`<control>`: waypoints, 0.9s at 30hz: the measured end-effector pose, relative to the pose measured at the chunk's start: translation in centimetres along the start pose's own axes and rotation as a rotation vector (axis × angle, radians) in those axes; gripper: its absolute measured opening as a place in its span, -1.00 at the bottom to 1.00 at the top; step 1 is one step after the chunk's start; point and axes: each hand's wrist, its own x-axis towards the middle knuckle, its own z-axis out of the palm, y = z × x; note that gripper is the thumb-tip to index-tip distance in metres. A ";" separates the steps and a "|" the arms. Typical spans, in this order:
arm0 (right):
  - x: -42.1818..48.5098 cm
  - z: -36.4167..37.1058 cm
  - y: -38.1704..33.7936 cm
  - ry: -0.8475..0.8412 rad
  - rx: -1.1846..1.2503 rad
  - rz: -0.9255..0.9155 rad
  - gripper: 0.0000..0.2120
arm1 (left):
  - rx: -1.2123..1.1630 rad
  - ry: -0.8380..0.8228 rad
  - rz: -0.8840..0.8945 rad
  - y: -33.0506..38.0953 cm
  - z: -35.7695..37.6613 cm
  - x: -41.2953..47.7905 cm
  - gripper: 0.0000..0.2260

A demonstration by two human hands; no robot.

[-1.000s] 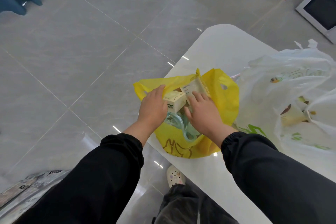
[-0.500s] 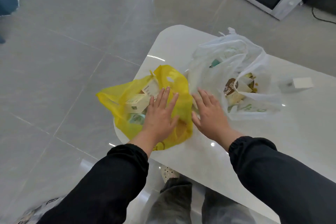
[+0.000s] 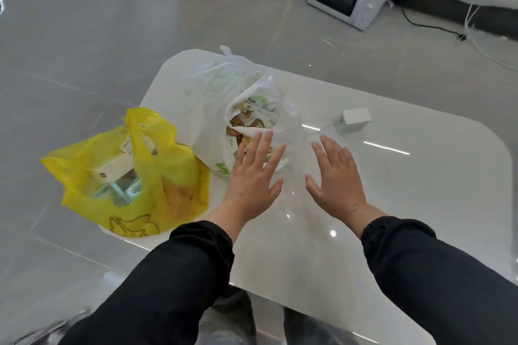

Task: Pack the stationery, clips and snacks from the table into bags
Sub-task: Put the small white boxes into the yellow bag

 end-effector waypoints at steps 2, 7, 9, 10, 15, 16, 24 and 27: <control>0.4 -0.5 3.0 0.018 0.007 0.013 -0.39 | -0.005 0.006 0.007 2.8 0.0 2.3 -0.41; 3.1 -0.5 9.7 0.094 0.062 0.073 -0.39 | -0.102 -0.025 -0.123 7.8 1.9 6.7 -0.40; 4.8 0.1 12.3 0.072 0.035 0.097 -0.38 | -0.106 -0.043 -0.177 8.8 3.3 7.9 -0.38; 5.7 0.5 13.4 0.023 0.008 0.109 -0.38 | -0.099 -0.053 -0.186 9.0 4.0 8.4 -0.38; 10.8 3.7 17.5 -0.218 -0.212 0.112 -0.29 | -0.081 -0.012 -0.115 10.0 7.4 10.3 -0.40; 11.6 4.4 18.0 -0.245 -0.230 0.115 -0.28 | -0.080 -0.013 -0.115 10.0 8.0 10.6 -0.41; 14.7 7.3 19.8 -0.198 -0.375 0.084 -0.45 | -0.178 0.005 -0.177 9.5 10.8 11.8 -0.42; 14.5 7.3 19.7 -0.216 -0.390 0.110 -0.60 | -0.187 -0.004 -0.179 9.6 10.9 11.6 -0.42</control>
